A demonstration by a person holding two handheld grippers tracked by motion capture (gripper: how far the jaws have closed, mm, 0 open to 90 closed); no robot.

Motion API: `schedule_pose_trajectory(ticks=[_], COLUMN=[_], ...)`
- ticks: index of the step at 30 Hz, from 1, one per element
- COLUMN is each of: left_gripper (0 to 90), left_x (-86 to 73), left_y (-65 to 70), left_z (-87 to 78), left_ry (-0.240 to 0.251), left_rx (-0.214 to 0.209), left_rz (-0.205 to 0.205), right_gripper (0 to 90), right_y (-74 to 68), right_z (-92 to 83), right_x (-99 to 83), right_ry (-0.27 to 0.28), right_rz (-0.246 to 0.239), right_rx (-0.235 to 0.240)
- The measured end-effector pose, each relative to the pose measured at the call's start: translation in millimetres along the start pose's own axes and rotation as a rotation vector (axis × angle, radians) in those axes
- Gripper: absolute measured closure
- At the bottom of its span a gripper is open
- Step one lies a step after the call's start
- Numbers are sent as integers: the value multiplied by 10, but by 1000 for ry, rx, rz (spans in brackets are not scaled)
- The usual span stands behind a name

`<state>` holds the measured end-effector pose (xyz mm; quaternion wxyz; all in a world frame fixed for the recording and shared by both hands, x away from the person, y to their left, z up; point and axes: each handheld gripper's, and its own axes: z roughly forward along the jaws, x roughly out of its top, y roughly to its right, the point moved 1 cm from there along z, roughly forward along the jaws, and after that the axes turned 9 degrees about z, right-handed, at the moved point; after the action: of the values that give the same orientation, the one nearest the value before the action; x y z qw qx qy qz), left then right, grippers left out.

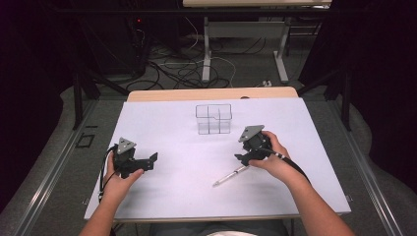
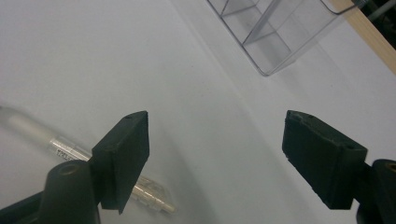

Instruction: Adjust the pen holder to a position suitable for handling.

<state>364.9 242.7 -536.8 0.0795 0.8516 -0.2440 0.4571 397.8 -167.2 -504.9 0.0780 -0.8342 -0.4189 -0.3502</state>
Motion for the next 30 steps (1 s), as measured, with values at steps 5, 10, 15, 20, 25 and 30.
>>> schedule_pose_trajectory(ticks=[5, 10, 15, 20, 25, 30], left_gripper=[3, 3, 3, 4, 3, 4], left_x=[-3, -17, -18, -18, -17, -16], left_y=[5, 9, 16, 14, 19, 23], left_z=[-4, 7, 10, 11, 11, 9], left_ry=[-5, -4, -10, -10, -10, -8], left_rx=[-3, 4, 5, 6, 7, 7], left_rz=[0, 3, 9, 9, 8, 7], right_gripper=[233, 233, 235, 238, 223, 189], right_y=[-107, -197, -245, -263, -288, -361], right_z=[72, 114, 101, 100, 93, 77], right_x=[17, 57, 81, 84, 101, 129], right_ry=[-23, -38, -45, -99, -152, -177], right_rz=[-88, -126, -158, -241, -320, -414], right_rx=[18, 59, 152, 189, 198, 175])
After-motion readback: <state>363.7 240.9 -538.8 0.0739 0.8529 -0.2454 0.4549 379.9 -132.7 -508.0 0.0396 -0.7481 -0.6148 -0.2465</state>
